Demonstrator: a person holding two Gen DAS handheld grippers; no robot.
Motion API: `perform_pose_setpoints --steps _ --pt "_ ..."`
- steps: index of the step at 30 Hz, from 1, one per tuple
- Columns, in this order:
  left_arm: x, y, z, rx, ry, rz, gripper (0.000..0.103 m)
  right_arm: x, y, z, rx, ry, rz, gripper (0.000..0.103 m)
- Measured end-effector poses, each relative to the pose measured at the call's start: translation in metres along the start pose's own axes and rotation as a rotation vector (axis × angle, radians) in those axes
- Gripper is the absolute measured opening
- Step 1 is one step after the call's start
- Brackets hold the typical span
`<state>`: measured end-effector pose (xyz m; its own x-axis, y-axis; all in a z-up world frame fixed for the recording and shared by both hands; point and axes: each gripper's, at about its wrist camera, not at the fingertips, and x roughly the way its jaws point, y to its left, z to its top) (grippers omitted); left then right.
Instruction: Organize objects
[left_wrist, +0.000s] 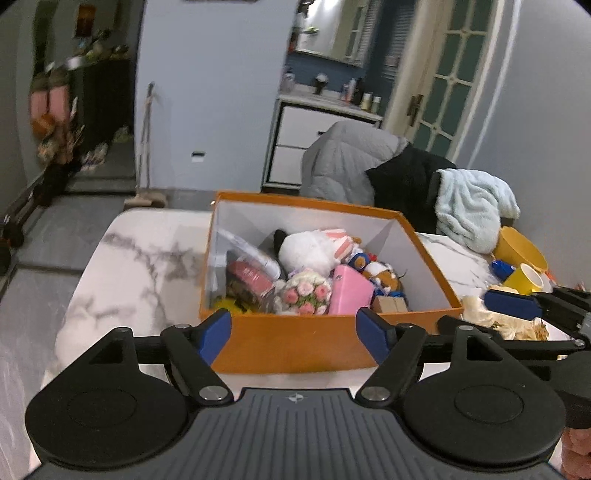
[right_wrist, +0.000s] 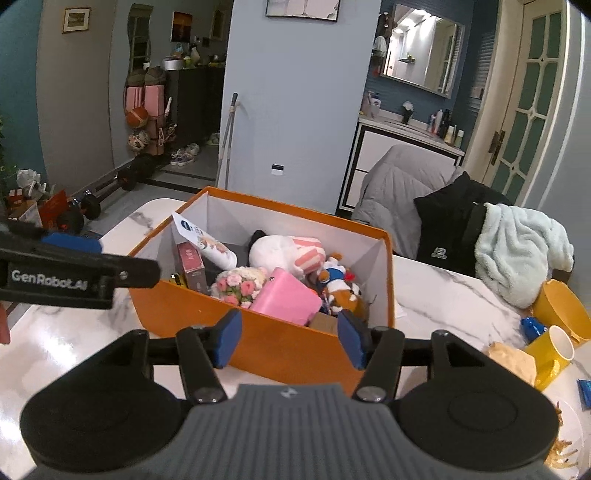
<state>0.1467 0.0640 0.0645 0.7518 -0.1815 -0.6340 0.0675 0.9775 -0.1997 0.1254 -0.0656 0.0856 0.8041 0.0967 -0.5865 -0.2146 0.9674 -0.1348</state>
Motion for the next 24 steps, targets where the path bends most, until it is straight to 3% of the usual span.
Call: perform_pose_setpoints --steps 5,9,11,13,14,17,24 --pt "0.005 0.000 -0.010 -0.003 0.019 0.024 0.088 0.003 -0.004 -0.007 0.013 -0.046 -0.055 0.067" --pt "0.006 -0.006 -0.019 0.028 0.021 0.038 0.089 0.013 -0.011 -0.012 0.057 -0.015 -0.046 0.067" --pt "0.005 -0.009 -0.022 0.042 0.020 0.040 0.098 0.012 -0.015 -0.012 0.083 -0.016 -0.039 0.068" --pt "0.003 -0.014 -0.027 0.080 0.007 0.062 0.103 0.010 -0.016 -0.012 0.098 -0.033 -0.046 0.077" --pt "0.003 -0.017 -0.029 0.109 0.006 0.079 0.103 0.009 -0.016 -0.012 0.100 -0.044 -0.052 0.082" --pt "0.003 -0.022 -0.033 0.160 0.012 0.119 0.103 0.008 -0.016 -0.011 0.105 -0.039 -0.041 0.083" --pt "-0.003 -0.019 -0.031 0.145 -0.018 0.121 0.103 0.003 -0.007 -0.016 0.116 -0.030 -0.051 0.087"
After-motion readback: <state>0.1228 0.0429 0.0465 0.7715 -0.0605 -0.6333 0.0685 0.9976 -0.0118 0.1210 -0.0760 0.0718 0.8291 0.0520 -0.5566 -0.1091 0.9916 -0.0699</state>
